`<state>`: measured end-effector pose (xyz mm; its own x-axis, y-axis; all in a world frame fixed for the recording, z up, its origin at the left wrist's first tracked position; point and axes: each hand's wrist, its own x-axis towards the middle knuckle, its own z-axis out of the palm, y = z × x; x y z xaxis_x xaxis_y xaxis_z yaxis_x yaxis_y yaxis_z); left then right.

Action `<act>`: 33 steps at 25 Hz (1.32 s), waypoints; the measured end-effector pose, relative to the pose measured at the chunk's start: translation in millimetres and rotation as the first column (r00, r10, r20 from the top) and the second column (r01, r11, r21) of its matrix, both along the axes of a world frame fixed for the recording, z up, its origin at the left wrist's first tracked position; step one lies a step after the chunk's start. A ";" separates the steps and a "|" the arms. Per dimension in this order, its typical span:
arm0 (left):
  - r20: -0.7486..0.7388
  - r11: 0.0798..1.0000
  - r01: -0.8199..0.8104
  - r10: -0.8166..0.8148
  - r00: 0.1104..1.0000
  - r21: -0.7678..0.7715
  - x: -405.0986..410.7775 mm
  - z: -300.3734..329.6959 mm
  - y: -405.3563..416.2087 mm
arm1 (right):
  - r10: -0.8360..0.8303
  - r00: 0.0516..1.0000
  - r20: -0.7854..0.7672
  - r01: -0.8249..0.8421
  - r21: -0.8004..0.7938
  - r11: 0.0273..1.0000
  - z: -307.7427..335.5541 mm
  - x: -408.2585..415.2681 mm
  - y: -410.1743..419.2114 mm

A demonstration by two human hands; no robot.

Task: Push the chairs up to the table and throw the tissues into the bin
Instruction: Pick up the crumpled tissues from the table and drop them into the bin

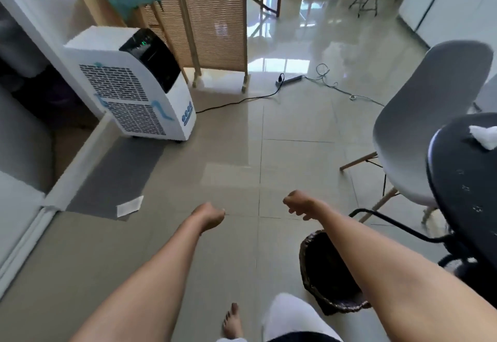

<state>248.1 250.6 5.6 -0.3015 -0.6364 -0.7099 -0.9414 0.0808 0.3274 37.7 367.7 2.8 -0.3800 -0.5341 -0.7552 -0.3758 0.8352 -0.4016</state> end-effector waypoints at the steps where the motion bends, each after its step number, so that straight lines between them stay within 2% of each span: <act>1: -0.011 0.999 0.046 -0.046 0.999 -0.013 -22.9 1.5 -19.8 | -0.053 0.999 0.000 0.053 -0.002 0.999 0.4 -16.6 -11.1; 7: -0.005 0.938 0.322 -0.324 0.946 0.126 -179.6 -8.0 -103.5 | -0.264 0.964 -0.010 0.264 0.035 0.964 -18.7 -130.2 -58.2; 10: 0.010 0.896 0.426 -0.430 0.903 0.124 -268.2 -8.0 -139.6 | -0.387 0.922 0.004 0.387 0.024 0.922 -27.3 -203.3 -74.9; 15: -0.006 0.778 0.625 -0.625 0.780 0.064 -413.8 -8.0 -161.8 | -0.621 0.784 -0.010 0.620 -0.053 0.783 -8.6 -295.6 -67.7; 18: -0.028 0.653 0.753 -0.754 0.657 0.081 -496.1 -6.4 -144.5 | -0.743 0.668 -0.036 0.740 -0.072 0.669 -1.5 -340.7 -46.4; 21: -0.036 0.479 0.876 -0.876 0.481 0.055 -575.8 -2.6 -117.6 | -0.871 0.491 -0.020 0.856 -0.174 0.487 13.4 -374.9 -23.8; 25: -0.080 0.151 0.987 -0.986 0.147 -0.047 -670.4 13.6 -59.3 | -0.997 0.080 0.010 0.950 -0.302 0.074 37.3 -398.9 8.2; 27: -0.088 -0.005 0.996 -0.996 -0.013 -0.093 -701.6 23.0 -28.7 | -0.994 -0.103 0.033 0.929 -0.355 -0.108 45.6 -399.8 23.5; 29: -0.089 -0.117 0.981 -0.987 -0.132 -0.153 -722.8 28.4 3.0 | -0.958 -0.282 0.045 0.876 -0.394 -0.276 54.0 -391.6 43.2; 33: -0.152 -0.254 0.919 -0.939 -0.309 -0.303 -745.7 38.6 51.6 | -0.896 -0.443 -0.013 0.804 -0.447 -0.391 64.6 -366.0 83.9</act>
<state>-497.5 302.2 44.2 -0.6660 0.6101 -0.4291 0.4460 0.7869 0.4265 -328.3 451.6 67.4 -0.5601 0.7068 -0.4320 0.6794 0.0936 -0.7277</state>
